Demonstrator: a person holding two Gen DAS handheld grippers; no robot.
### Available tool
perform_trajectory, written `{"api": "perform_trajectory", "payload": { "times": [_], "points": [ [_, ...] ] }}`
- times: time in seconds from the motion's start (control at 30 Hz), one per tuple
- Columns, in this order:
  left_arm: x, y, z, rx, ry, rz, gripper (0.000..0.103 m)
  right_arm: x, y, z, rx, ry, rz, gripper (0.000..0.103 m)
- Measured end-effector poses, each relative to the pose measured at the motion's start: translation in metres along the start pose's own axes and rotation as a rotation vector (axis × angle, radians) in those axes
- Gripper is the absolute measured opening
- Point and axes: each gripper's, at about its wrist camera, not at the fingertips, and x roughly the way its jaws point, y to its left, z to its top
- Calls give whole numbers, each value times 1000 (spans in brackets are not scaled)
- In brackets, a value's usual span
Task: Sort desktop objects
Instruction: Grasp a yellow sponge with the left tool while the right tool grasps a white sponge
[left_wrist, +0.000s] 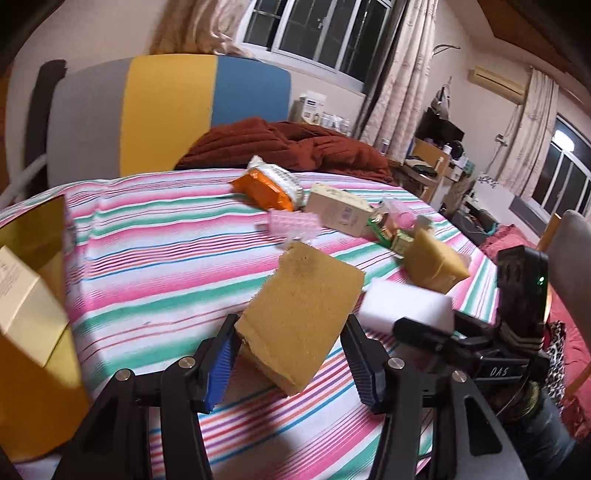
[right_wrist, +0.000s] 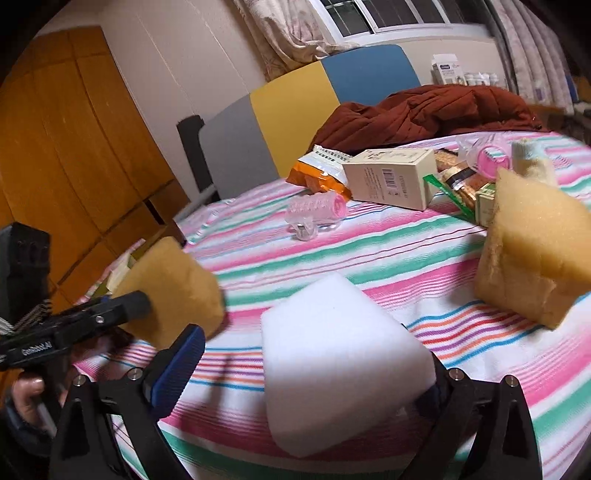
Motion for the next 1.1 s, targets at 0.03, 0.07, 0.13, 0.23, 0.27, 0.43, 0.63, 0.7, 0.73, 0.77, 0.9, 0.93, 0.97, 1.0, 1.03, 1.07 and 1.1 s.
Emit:
{"api": "perform_trajectory", "payload": {
  "times": [0.03, 0.07, 0.13, 0.23, 0.27, 0.43, 0.63, 0.7, 0.73, 0.77, 0.9, 0.93, 0.97, 1.0, 1.03, 1.07, 1.1],
  "points": [
    [-2, 2, -2, 2, -1, 8, 56, -1, 4, -2, -31, 13, -22, 102],
    [-4, 3, -4, -1, -1, 4, 56, -2, 9, -5, -65, 28, -45, 102],
    [-7, 5, -7, 0, -3, -2, 56, -6, 16, -11, -125, 57, -83, 102],
    [-7, 0, -7, 28, -2, -11, 57, -14, 22, -19, -192, 101, -122, 102],
    [-5, -2, -6, 40, -1, -15, 57, -18, 22, -21, -208, 114, -136, 102],
    [5, -8, -2, 73, 6, -16, 63, -33, 16, -18, -218, 106, -172, 102],
    [5, -10, -3, 81, -9, -14, 68, -25, 17, -8, -226, 86, -185, 100],
    [5, -10, -6, 86, -11, -10, 68, -20, 16, -7, -221, 87, -184, 95],
    [5, -10, -7, 86, -11, -7, 69, -18, 16, -7, -223, 87, -186, 90],
    [6, -9, -8, 87, -12, -3, 69, -16, 16, -8, -227, 87, -188, 86],
    [1, -5, -12, 59, -34, -25, 71, -9, 17, -12, -247, 87, -202, 64],
    [0, -3, -13, 52, -34, -36, 76, -9, 17, -13, -249, 81, -201, 64],
    [0, -2, -15, 45, -34, -47, 78, -9, 17, -13, -251, 77, -201, 64],
    [0, -2, -14, 44, -32, -48, 79, -8, 18, -14, -253, 76, -202, 64],
    [1, -2, -14, 44, -30, -47, 79, -7, 18, -14, -255, 75, -203, 64],
    [2, -2, -14, 44, -27, -46, 79, -7, 17, -14, -254, 74, -202, 64],
    [2, -3, -13, 48, -31, -45, 79, -6, 17, -14, -249, 72, -199, 64]
  ]
}}
